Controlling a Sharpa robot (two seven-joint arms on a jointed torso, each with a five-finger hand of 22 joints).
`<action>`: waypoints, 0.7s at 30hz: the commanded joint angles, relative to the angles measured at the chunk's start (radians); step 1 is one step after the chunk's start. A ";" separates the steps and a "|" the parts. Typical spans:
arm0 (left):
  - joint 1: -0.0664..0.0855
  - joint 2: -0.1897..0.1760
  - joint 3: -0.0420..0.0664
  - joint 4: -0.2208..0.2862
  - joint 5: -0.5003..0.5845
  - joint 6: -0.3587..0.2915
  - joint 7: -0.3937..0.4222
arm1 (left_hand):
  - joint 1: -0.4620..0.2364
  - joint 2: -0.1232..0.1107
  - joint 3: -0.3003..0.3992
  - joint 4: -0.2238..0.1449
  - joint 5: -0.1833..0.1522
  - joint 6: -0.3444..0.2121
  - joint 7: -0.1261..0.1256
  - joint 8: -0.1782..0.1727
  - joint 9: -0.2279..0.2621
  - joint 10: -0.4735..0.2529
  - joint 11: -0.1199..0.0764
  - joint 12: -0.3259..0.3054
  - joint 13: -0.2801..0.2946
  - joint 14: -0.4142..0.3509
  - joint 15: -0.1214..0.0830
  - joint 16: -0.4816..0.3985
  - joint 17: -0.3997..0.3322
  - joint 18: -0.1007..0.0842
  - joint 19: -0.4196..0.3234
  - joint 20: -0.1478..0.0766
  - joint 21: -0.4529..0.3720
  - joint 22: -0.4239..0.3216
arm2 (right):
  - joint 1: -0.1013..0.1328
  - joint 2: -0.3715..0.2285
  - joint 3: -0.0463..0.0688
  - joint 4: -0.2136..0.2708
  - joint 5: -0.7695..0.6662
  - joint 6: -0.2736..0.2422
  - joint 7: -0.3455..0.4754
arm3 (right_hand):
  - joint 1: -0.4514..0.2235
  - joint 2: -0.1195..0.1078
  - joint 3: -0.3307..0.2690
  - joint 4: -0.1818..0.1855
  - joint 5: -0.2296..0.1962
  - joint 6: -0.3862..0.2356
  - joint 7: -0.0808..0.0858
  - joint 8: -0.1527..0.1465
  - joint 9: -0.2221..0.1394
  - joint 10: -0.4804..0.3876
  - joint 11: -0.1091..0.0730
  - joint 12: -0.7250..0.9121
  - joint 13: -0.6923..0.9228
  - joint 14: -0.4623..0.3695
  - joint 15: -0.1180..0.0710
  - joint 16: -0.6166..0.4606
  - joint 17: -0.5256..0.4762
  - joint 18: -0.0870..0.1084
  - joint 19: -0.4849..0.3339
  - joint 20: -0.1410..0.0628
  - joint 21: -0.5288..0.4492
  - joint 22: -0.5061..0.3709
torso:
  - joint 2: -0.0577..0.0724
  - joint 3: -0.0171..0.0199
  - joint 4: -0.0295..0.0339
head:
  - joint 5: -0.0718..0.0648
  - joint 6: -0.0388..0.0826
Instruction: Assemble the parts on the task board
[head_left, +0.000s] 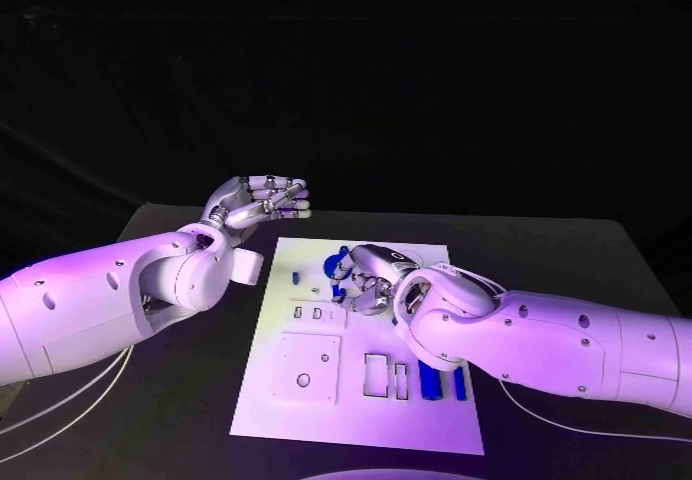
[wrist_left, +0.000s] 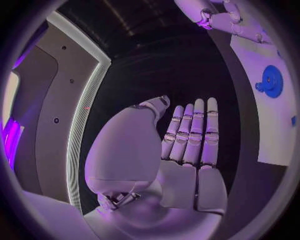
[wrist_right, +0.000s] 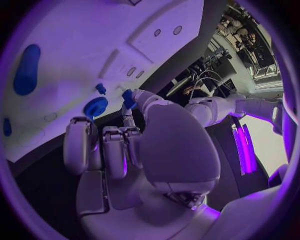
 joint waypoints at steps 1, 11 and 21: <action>0.001 0.003 0.001 0.002 -0.002 0.019 0.005 | -0.009 0.002 0.006 0.001 -0.004 -0.009 0.020 -0.004 -0.001 0.002 0.001 -0.004 0.001 -0.002 0.006 -0.007 0.001 0.004 0.000 0.008 -0.004 -0.001 | -0.013 0.020 -0.002 -0.011 -0.083 0.026 -0.046 | -0.008 0.001 0.007 -0.001 0.002 0.016 -0.007 0.017 0.014 0.055 -0.006 -0.006 0.193 0.092 -0.006 0.003 0.206 -0.014 0.004 -0.003 0.001 0.048 | 0.000 -0.0004 0.0018 | 0.008 -0.004; 0.001 0.002 0.001 0.003 -0.002 0.020 0.003 | -0.010 0.002 0.007 0.001 -0.004 -0.009 0.020 -0.004 -0.001 0.003 0.001 -0.004 0.001 -0.001 0.006 -0.008 0.002 0.004 0.000 0.008 -0.005 -0.002 | -0.043 0.058 -0.004 -0.036 -0.130 0.027 -0.060 | -0.019 -0.006 0.008 0.000 0.002 0.015 -0.008 0.019 0.016 0.056 -0.007 -0.005 0.195 0.092 -0.008 0.003 0.205 -0.013 0.004 -0.004 -0.001 0.047 | 0.003 0.0016 0.0001 | 0.031 -0.004; 0.001 0.007 0.001 0.003 -0.002 0.023 0.002 | -0.011 0.001 0.007 0.001 -0.004 -0.009 0.020 -0.004 -0.001 0.003 0.001 -0.004 0.001 -0.001 0.006 -0.008 0.003 0.004 0.000 0.008 -0.005 -0.002 | -0.057 0.079 -0.005 -0.055 -0.145 0.030 -0.058 | -0.022 -0.007 0.008 0.000 0.002 0.014 -0.008 0.019 0.016 0.057 -0.007 -0.003 0.196 0.092 -0.008 0.003 0.206 -0.013 0.004 -0.005 -0.002 0.046 | 0.003 0.0031 0.0013 | 0.038 -0.012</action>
